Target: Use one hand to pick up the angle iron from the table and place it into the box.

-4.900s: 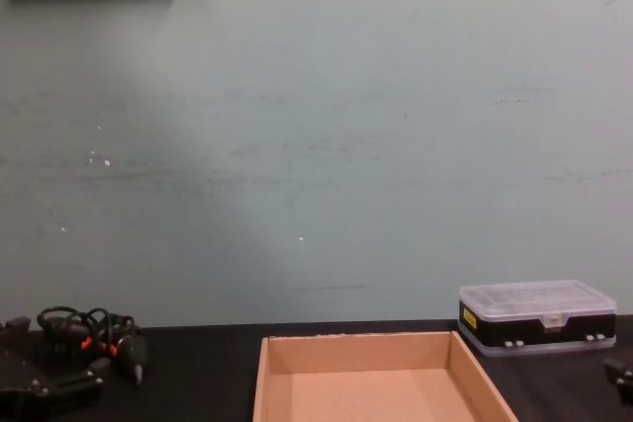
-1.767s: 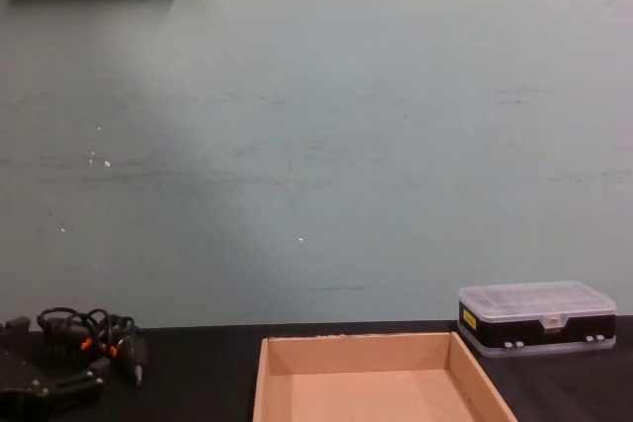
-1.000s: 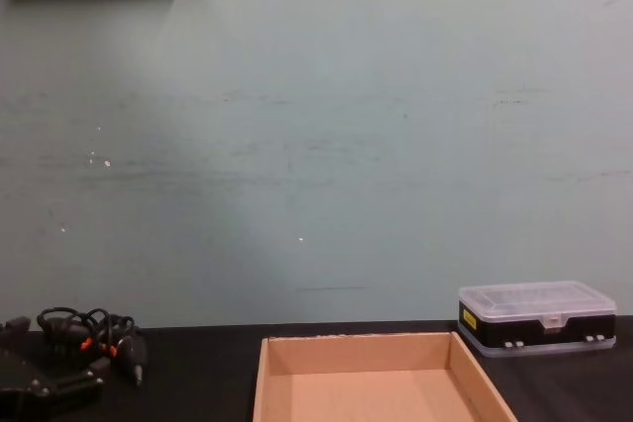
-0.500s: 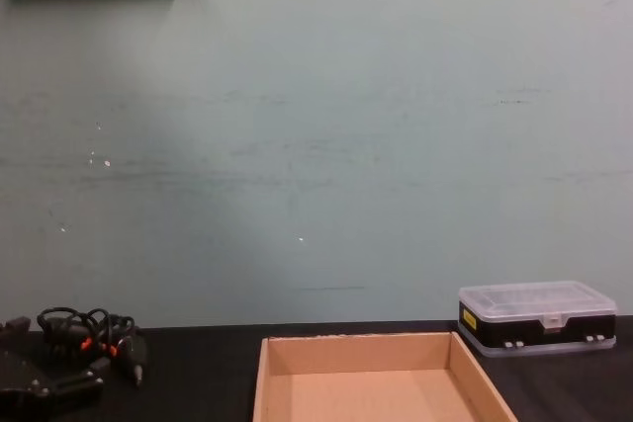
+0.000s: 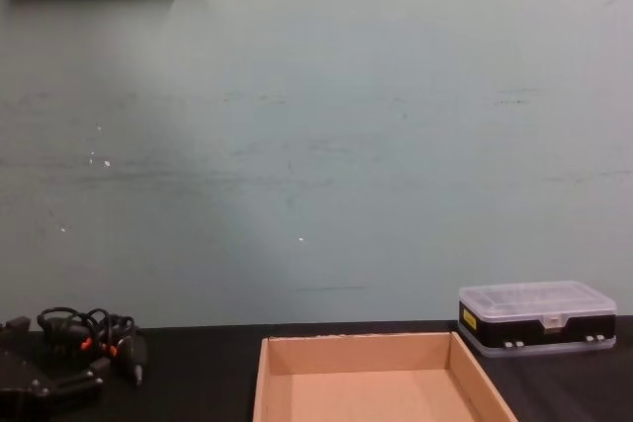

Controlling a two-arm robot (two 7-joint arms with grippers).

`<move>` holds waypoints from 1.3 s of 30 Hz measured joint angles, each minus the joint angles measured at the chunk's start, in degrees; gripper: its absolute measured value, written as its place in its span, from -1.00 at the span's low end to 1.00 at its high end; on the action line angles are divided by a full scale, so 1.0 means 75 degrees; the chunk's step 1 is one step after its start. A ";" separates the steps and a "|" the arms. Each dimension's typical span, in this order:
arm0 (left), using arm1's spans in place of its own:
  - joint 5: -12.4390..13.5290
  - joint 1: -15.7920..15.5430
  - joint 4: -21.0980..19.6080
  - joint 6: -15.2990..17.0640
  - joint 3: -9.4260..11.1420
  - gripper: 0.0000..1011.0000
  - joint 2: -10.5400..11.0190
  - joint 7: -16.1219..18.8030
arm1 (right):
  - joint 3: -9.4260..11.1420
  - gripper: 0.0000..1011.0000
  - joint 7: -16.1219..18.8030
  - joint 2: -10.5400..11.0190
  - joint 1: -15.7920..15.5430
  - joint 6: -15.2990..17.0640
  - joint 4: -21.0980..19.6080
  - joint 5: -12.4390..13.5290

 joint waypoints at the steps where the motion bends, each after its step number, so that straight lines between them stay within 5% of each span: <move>1: 0.0000 0.0000 0.0000 0.0000 0.0000 0.98 0.0000 0.0000 | 0.0000 0.13 0.0000 0.0000 0.0000 -0.0001 0.0000 0.0000; 18: 0.0000 0.0000 0.0000 0.0000 0.0000 0.98 0.0000 0.0000 | 0.0000 -0.88 0.0010 0.0008 0.0000 -0.0004 -0.0004 0.0010; 28: 0.0001 0.0000 0.0000 0.0000 0.0000 0.98 0.0000 0.0000 | 0.0020 -0.88 0.0012 0.0005 -0.0014 -0.0018 -0.0016 0.0002; 39: 0.0000 0.0000 0.0000 0.0000 0.0000 0.98 0.0000 0.0000 | 0.0408 -0.88 0.0258 -0.0066 0.0075 -0.0234 -0.0762 -0.0150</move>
